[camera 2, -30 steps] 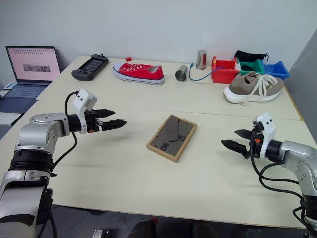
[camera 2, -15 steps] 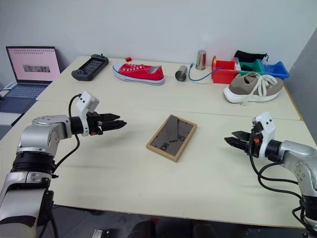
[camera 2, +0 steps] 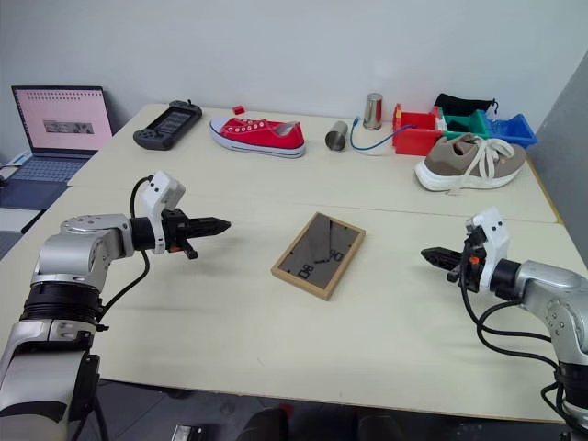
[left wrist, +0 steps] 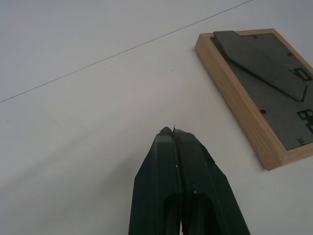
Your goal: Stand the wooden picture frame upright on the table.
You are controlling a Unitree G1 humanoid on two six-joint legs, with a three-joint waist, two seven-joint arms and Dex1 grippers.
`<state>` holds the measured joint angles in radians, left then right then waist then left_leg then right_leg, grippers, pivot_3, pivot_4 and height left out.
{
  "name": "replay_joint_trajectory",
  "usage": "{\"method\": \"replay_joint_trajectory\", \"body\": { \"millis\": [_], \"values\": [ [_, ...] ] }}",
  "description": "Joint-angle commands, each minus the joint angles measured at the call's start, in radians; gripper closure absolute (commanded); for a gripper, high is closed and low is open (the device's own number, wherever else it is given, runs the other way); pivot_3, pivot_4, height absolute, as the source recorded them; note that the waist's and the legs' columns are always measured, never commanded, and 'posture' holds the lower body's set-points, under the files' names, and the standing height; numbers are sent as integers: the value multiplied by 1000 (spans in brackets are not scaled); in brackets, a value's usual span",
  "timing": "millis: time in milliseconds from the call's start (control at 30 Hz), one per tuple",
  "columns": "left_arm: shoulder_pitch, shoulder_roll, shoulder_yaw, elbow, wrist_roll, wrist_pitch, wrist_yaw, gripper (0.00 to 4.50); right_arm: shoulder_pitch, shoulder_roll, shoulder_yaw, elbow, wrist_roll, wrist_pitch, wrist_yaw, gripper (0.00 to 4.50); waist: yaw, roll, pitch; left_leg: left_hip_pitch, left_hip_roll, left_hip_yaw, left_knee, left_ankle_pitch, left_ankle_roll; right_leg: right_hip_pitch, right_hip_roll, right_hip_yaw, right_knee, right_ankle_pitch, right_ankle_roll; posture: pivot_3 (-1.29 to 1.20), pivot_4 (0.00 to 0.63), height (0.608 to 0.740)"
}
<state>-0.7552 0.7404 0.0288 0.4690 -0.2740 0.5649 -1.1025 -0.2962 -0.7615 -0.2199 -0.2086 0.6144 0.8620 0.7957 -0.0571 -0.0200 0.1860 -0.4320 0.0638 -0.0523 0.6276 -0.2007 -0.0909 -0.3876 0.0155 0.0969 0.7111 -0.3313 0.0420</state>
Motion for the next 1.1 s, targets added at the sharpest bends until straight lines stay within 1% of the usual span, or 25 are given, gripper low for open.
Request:
{"method": "replay_joint_trajectory", "body": {
  "millis": [33, 100, 167, 267, 333, 500, 600, 667, 800, 933, 1100],
  "values": [
    [11, -28, 7, -53, -12, -8, 21, 4494, -17, 30, 45, -30, -28, -34, -31, 4500, 0, 0, 0, 0, 0, 0, 0, 0, 0, 0, 0, 0, 0, 0, 0, 0, 150, 740],
    [22, -57, -18, -67, 8, -22, 42, 4494, -25, 57, 97, -22, -80, -51, -79, 4500, 0, 0, 0, 0, 0, 0, 0, 0, 0, 0, 0, 0, 0, 0, 0, 0, 150, 740],
    [36, -101, -58, -86, 40, -51, 69, 4494, -52, 107, 145, -8, -119, -79, -120, 4500, 0, 0, 0, 0, 0, 0, 1, 0, 0, 0, 0, 0, 1, 0, 0, 0, 150, 740],
    [39, -155, -88, -75, 72, -91, 117, 4494, -95, 164, 185, 38, -172, -107, -171, 4500, 0, 0, 0, 0, 0, 0, 1, 0, 0, 0, 0, 0, 1, 0, 0, 0, 150, 740],
    [33, -199, -122, -40, 104, -126, 142, 4494, -138, 197, 243, 101, -240, -151, -195, 4500, 0, 0, 0, 0, 0, 0, 2, 0, 0, 0, 0, 0, 2, 0, 0, 0, 150, 740],
    [21, -268, -180, 17, 155, -201, 163, 4494, -235, 286, 322, 261, -332, -226, -227, 4500, -1, 0, 0, 0, 0, 0, 2, 0, 0, 0, 0, 0, 2, 0, 0, 0, 150, 740],
    [46, -278, -206, -27, 162, -207, 135, 4494, -279, 326, 364, 344, -379, -270, -216, 4500, 0, 0, 0, 0, 0, 0, 1, 0, 0, 0, 0, 0, 2, 0, 0, 0, 150, 740],
    [63, -279, -202, -64, 159, -194, 137, 4494, -308, 361, 380, 388, -395, -294, -216, 4500, 0, 0, 0, 0, 0, 0, 1, 0, 0, 0, 0, 0, 2, 0, 0, 0, 150, 740],
    [114, -270, -200, -170, 138, -141, 129, 4494, -352, 423, 383, 445, -406, -330, -209, 4500, -1, 0, 0, 0, -1, 0, 1, 0, 0, 0, -1, 0, 2, 0, 0, 0, 150, 740],
    [167, -248, -200, -260, 139, -105, 126, 4494, -367, 440, 377, 473, -422, -343, -204, 4500, -2, 0, 0, 0, 0, -1, 1, 0, 0, 0, 0, 0, 3, 0, 0, 0, 150, 740],
    [178, -230, -162, -235, 161, -97, 178, 4494, -346, 421, 377, 458, -443, -345, -180, 4500, -2, 0, 0, 0, 0, -1, 1, 0, 0, 0, 0, -1, 3, 0, 0, 0, 150, 740]
  ]
}}
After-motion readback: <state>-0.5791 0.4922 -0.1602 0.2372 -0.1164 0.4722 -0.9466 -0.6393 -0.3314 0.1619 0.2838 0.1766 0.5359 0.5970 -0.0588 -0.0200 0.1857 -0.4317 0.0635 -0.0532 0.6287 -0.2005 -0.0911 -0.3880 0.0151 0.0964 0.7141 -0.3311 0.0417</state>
